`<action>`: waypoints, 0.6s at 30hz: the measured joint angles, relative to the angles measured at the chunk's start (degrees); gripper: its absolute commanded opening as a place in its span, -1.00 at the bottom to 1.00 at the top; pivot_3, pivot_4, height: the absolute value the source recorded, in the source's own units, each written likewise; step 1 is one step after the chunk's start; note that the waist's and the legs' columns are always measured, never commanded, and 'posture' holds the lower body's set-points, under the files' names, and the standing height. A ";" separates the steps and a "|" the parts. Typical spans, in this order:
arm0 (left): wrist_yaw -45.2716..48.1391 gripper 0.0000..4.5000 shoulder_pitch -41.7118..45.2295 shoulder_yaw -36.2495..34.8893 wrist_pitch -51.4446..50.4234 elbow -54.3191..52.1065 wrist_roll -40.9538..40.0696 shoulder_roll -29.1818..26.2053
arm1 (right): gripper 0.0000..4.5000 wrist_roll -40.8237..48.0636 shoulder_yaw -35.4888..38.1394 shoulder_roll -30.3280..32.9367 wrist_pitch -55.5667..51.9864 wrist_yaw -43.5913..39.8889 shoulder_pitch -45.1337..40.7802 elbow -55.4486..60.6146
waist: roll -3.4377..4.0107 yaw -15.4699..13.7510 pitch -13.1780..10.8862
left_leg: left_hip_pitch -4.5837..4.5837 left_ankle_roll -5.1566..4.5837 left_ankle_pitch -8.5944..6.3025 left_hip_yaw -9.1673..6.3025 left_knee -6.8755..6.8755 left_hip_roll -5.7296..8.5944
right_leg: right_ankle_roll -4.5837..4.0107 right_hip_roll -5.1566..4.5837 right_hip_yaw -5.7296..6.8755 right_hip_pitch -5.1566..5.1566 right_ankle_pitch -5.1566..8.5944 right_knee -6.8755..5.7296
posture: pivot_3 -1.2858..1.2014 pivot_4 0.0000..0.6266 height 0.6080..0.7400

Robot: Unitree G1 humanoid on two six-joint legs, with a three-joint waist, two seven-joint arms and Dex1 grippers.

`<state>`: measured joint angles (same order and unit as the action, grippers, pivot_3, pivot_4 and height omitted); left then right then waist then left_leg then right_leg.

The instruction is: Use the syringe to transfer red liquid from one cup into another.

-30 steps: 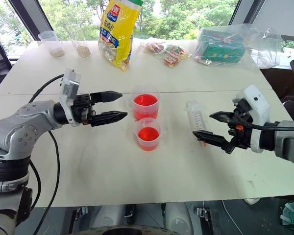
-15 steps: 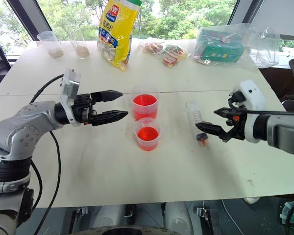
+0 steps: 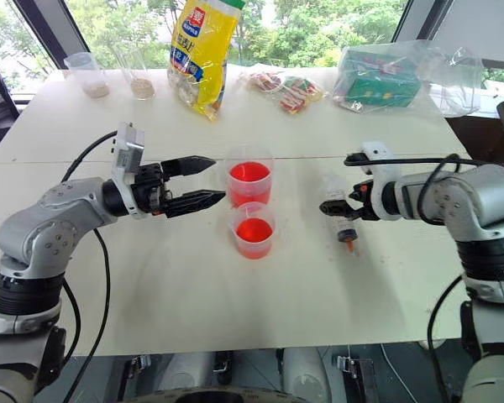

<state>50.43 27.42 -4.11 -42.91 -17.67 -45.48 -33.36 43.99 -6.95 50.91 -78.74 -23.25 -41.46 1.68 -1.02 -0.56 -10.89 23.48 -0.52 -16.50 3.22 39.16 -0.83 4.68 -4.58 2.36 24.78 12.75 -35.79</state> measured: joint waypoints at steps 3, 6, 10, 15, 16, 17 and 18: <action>-0.69 1.00 -0.25 -0.11 0.14 -0.87 0.00 -0.10 | 0.97 -4.64 -4.41 -1.70 2.63 -2.92 -2.19 -4.17 | 0.00 0.02 0.00 | 0.00 0.00 0.00 0.00 0.00 0.00 | 0.02 0.00 0.01 0.01 -0.01 -0.02 | 0.03 -0.52 1.00; -1.06 1.00 -0.36 -0.11 0.50 -1.08 0.00 -0.10 | 0.97 -8.67 -7.66 -2.96 4.82 -5.46 -3.68 -6.86 | 0.00 0.01 0.00 | 0.00 0.00 0.00 0.00 0.00 0.00 | 0.03 0.00 0.01 0.01 -0.02 -0.02 | 0.03 -0.52 1.00; -2.00 1.00 -0.76 -0.13 0.99 -1.33 0.00 -0.11 | 0.97 -13.59 -9.79 -4.87 7.38 -8.02 -5.01 -10.28 | 0.00 0.02 0.00 | -0.01 0.00 0.00 0.00 0.00 0.00 | 0.04 0.00 0.02 -0.01 -0.02 -0.03 | 0.03 -0.52 1.00; -2.14 1.00 -0.83 -0.08 1.31 -1.55 0.04 -0.12 | 0.38 -19.10 -11.64 -6.55 10.42 -10.18 -6.09 -12.68 | -0.01 0.36 0.01 | -0.09 0.02 0.01 0.00 0.02 0.00 | 0.02 0.00 0.01 -0.04 -0.02 -0.11 | 0.03 -0.52 1.00; -2.15 1.00 -0.83 -0.08 1.35 -1.55 0.04 -0.12 | 0.13 -20.04 -11.85 -6.62 10.76 -10.39 -6.15 -12.86 | -0.01 0.40 0.01 | -0.10 0.02 0.02 0.00 0.03 0.00 | 0.02 0.00 0.01 -0.04 -0.02 -0.13 | 0.03 -0.52 1.00; -2.14 1.00 -0.83 -0.08 1.42 -1.56 0.05 -0.11 | -0.07 -20.78 -11.90 -6.64 11.04 -10.59 -6.16 -13.08 | -0.01 0.43 0.01 | -0.10 0.02 0.02 0.00 0.03 0.00 | 0.02 0.00 0.01 -0.04 -0.03 -0.14 | 0.03 -0.52 1.00; -2.14 1.00 -0.83 -0.08 1.55 -1.55 0.10 -0.12 | -0.26 -21.49 -11.86 -6.67 11.19 -11.12 -6.16 -13.13 | -0.01 0.46 0.01 | -0.10 0.03 0.02 0.00 0.03 0.00 | 0.03 0.01 0.02 -0.04 -0.02 -0.15 | 0.03 -0.52 1.00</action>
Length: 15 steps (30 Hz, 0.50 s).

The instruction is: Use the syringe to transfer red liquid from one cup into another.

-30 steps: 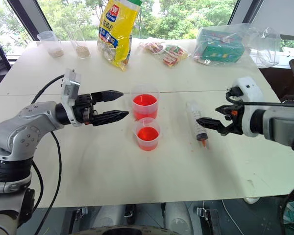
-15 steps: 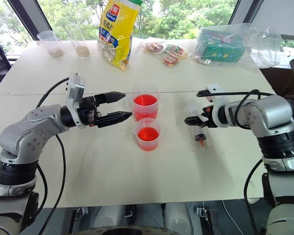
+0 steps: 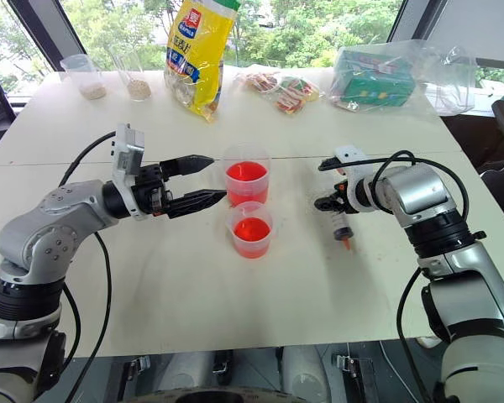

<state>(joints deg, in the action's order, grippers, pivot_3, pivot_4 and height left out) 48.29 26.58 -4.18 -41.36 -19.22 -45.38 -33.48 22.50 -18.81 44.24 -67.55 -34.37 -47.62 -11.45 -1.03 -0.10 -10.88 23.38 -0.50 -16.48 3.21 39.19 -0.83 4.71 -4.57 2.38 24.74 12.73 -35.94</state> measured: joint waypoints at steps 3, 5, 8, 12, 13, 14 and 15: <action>0.07 1.00 0.00 0.00 0.47 0.00 0.30 -0.05 | -0.38 -1.41 0.01 -0.30 -0.14 -1.15 0.00 0.50 | -0.01 0.17 0.01 | -0.01 0.00 0.00 -0.01 0.00 -0.01 | 0.01 0.01 0.00 0.00 -0.01 -0.02 | 0.03 -0.52 1.00; 0.24 1.00 0.00 0.00 0.67 0.04 0.49 -0.22 | -0.38 -2.05 0.09 -0.38 -0.53 -1.56 0.24 1.20 | -0.01 0.36 0.01 | 0.00 0.00 0.00 -0.01 0.00 -0.01 | 0.01 0.01 0.01 0.00 -0.01 -0.02 | 0.03 -0.52 1.00; 0.97 1.00 0.56 0.02 0.90 1.16 0.99 -0.74 | -0.38 -2.56 1.69 -0.39 -1.72 -1.53 1.49 3.07 | -0.01 0.45 0.01 | 0.02 0.00 0.00 -0.03 0.00 -0.01 | 0.01 0.00 0.03 0.01 0.00 -0.03 | 0.03 -0.52 1.00; 1.69 1.00 3.05 -0.24 0.90 3.33 0.98 -1.25 | -0.38 -2.27 5.67 -0.09 -3.26 -1.24 3.28 6.39 | 0.01 0.49 0.00 | 0.05 0.00 0.00 -0.02 -0.01 0.01 | 0.02 -0.02 0.03 0.03 -0.01 -0.01 | 0.03 -0.52 1.00; 1.68 1.00 3.72 -0.34 0.91 3.71 0.96 -1.18 | -0.38 -1.56 8.51 -0.22 -3.32 -0.86 3.64 7.95 | 0.01 0.56 0.00 | 0.06 0.00 0.00 -0.01 0.00 0.01 | 0.02 -0.02 0.03 0.04 -0.01 -0.02 | 0.03 -0.52 1.00; 1.68 1.00 4.09 -0.49 0.91 4.00 0.94 -1.12 | -0.38 -0.84 11.40 -0.64 -3.15 -0.47 3.74 9.32 | 0.01 0.58 0.00 | 0.06 0.00 0.00 -0.01 -0.01 0.01 | 0.03 -0.02 0.02 0.04 -0.01 -0.02 | 0.03 -0.52 1.00; 1.69 1.00 4.63 -0.70 0.91 4.60 0.93 -1.04 | -0.38 0.04 15.50 -1.63 -2.03 0.02 3.77 11.32 | 0.01 0.65 0.00 | 0.05 0.00 0.00 -0.02 -0.01 0.00 | 0.03 -0.01 0.03 0.04 -0.01 -0.02 | 0.03 -0.52 1.00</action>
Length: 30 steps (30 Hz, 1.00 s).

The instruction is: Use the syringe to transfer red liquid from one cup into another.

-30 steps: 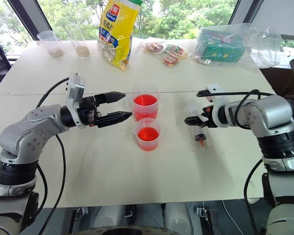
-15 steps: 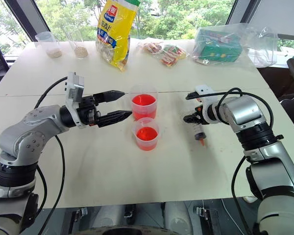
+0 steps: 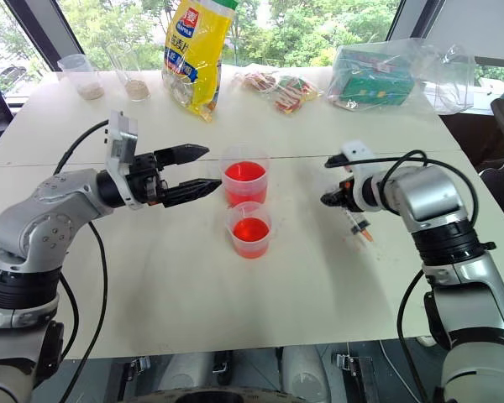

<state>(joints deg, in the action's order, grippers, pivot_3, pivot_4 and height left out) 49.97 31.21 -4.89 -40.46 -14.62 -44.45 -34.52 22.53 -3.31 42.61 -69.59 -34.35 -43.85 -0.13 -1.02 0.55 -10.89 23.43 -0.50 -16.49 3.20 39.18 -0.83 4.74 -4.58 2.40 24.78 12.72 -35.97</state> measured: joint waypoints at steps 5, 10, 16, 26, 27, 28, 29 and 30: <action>0.10 1.00 3.85 -0.67 -0.35 2.46 -0.64 0.28 | -0.38 5.24 13.77 -8.13 8.72 2.56 -2.76 7.67 | 0.00 0.25 0.00 | -0.05 0.02 0.01 -0.02 -0.02 -0.05 | 0.00 0.06 0.01 0.03 0.00 -0.11 | 0.03 -0.52 1.00; 1.10 1.00 6.33 -1.05 -0.42 5.59 -0.72 0.10 | -0.38 11.14 18.86 -18.68 19.18 3.77 -5.04 12.23 | 0.00 0.19 0.00 | -0.04 0.04 0.02 -0.01 -0.02 -0.04 | 0.00 0.03 0.00 0.03 0.00 -0.11 | 0.03 -0.52 1.00; 2.56 1.00 7.89 -1.17 -0.31 7.37 -0.05 -1.59 | -0.38 12.01 15.00 -32.13 34.48 2.61 -4.77 10.20 | 0.02 0.29 -0.01 | -0.04 0.04 0.02 -0.01 -0.03 -0.03 | 0.00 0.01 0.00 0.03 0.00 -0.14 | 0.03 -0.52 1.00; 2.58 1.00 8.87 -2.30 -0.32 7.74 0.08 -2.86 | -0.38 3.73 6.72 -38.70 55.41 -1.42 2.26 -3.30 | 0.03 0.26 -0.02 | -0.03 0.05 0.03 -0.01 -0.03 0.01 | 0.00 -0.04 0.00 0.03 0.00 -0.14 | 0.03 -0.52 1.00; 2.47 1.00 9.32 -2.29 -0.33 7.74 0.08 -2.81 | -0.38 2.89 6.17 -38.70 57.22 -1.94 2.77 -4.61 | 0.03 0.29 -0.02 | -0.04 0.05 0.03 -0.01 -0.03 0.00 | 0.00 -0.03 0.00 0.03 0.00 -0.14 | 0.03 -0.52 1.00; 2.40 1.00 9.87 -2.29 -0.34 7.75 0.09 -2.75 | -0.38 1.86 5.62 -38.65 59.19 -2.48 3.54 -5.94 | 0.03 0.30 -0.02 | -0.04 0.06 0.03 -0.01 -0.03 0.00 | 0.00 -0.02 0.00 0.03 0.00 -0.14 | 0.03 -0.52 1.00; 2.39 1.00 10.27 -2.29 -0.35 7.75 0.08 -2.72 | -0.38 0.96 5.13 -38.60 60.67 -2.85 4.44 -6.97 | 0.03 0.30 -0.02 | -0.04 0.06 0.03 -0.01 -0.03 0.00 | 0.00 -0.02 0.00 0.03 0.00 -0.14 | 0.03 -0.52 1.00; 2.40 1.00 10.47 -2.29 -0.35 7.81 0.08 -2.69 | -0.38 0.43 4.69 -38.59 61.72 -3.17 5.44 -7.70 | 0.03 0.32 -0.02 | -0.05 0.06 0.03 -0.01 -0.03 0.00 | 0.00 -0.02 0.00 0.03 0.00 -0.15 | 0.03 -0.52 1.00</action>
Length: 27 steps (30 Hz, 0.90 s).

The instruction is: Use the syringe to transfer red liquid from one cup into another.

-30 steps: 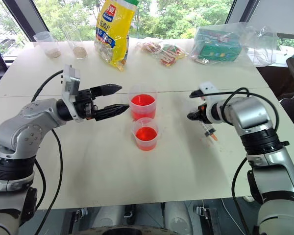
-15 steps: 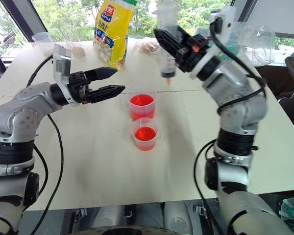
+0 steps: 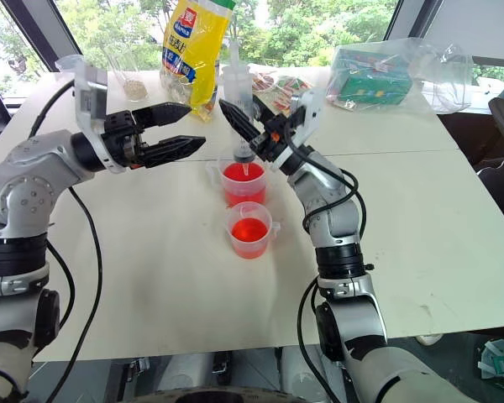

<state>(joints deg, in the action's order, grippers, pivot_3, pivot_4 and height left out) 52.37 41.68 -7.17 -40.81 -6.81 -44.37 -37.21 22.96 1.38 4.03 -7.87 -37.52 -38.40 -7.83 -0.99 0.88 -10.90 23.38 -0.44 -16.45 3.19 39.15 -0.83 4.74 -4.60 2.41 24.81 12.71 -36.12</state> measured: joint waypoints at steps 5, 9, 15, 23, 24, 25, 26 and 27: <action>-0.11 1.00 2.12 0.76 -0.04 1.95 0.40 1.72 | -0.38 -3.13 -2.38 0.57 4.17 -1.29 2.65 -1.64 | 0.00 -0.02 0.00 | 0.00 0.02 0.01 -0.01 0.00 0.00 | 0.00 0.01 0.00 0.00 0.00 0.00 | 0.03 -0.52 1.00; -0.16 1.00 2.96 2.30 -0.05 2.26 1.46 3.39 | -0.38 -5.05 -4.18 1.36 6.73 -2.08 3.81 -1.68 | 0.00 -0.02 0.00 | 0.00 0.02 0.01 0.00 0.00 0.00 | 0.00 0.01 0.00 0.00 0.00 -0.01 | 0.03 -0.52 1.00; -0.05 1.00 2.93 3.93 -0.07 2.20 2.46 4.54 | -0.38 -6.42 -4.71 2.24 8.05 -2.44 4.75 -1.70 | 0.00 -0.03 0.00 | -0.01 0.03 0.02 -0.01 0.00 -0.01 | 0.00 0.01 0.00 0.00 0.00 -0.01 | 0.03 -0.52 1.00; -0.14 1.00 2.53 5.04 -0.21 2.10 3.10 6.29 | -0.38 -7.01 -5.44 2.61 8.77 -2.71 5.40 -1.68 | 0.00 -0.09 0.00 | -0.01 0.03 0.02 -0.01 0.00 0.00 | 0.00 0.00 0.00 -0.01 0.00 -0.01 | 0.03 -0.52 1.00; -0.20 1.00 2.39 5.19 -0.27 2.10 3.14 6.33 | -0.38 -7.02 -5.44 2.61 8.80 -2.70 5.44 -1.68 | 0.00 -0.08 0.00 | -0.01 0.03 0.02 -0.01 0.00 0.00 | 0.00 0.01 0.00 -0.01 0.00 -0.01 | 0.03 -0.52 1.00; -0.27 1.00 2.37 5.19 -0.30 2.09 3.12 6.38 | -0.38 -7.01 -5.43 2.62 8.89 -2.69 5.55 -1.63 | 0.00 -0.09 0.00 | -0.01 0.03 0.02 -0.02 0.01 0.00 | 0.00 0.00 0.00 -0.01 0.00 -0.01 | 0.03 -0.52 1.00; -0.33 1.00 2.37 5.19 -0.43 2.00 3.09 6.38 | -0.38 -7.01 -5.43 2.62 8.98 -2.68 5.68 -1.53 | 0.00 -0.09 0.00 | -0.02 0.03 0.02 -0.02 0.00 0.00 | 0.00 0.00 0.00 -0.02 0.00 -0.01 | 0.03 -0.52 1.00; -0.37 1.00 2.37 5.17 -0.61 1.97 3.02 6.38 | -0.38 -7.01 -5.44 2.62 9.05 -2.68 5.73 -1.52 | 0.00 -0.09 0.00 | -0.02 0.03 0.02 -0.02 0.01 0.00 | 0.00 0.00 0.00 -0.02 0.00 -0.01 | 0.03 -0.52 1.00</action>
<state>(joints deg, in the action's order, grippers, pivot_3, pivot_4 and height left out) 52.00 44.05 -2.00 -41.42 -4.84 -41.35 -30.83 15.95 -4.06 6.65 1.18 -40.20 -32.68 -9.35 -0.99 0.78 -10.90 23.36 -0.41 -16.43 3.17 39.15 -0.83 4.74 -4.60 2.40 24.79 12.71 -36.12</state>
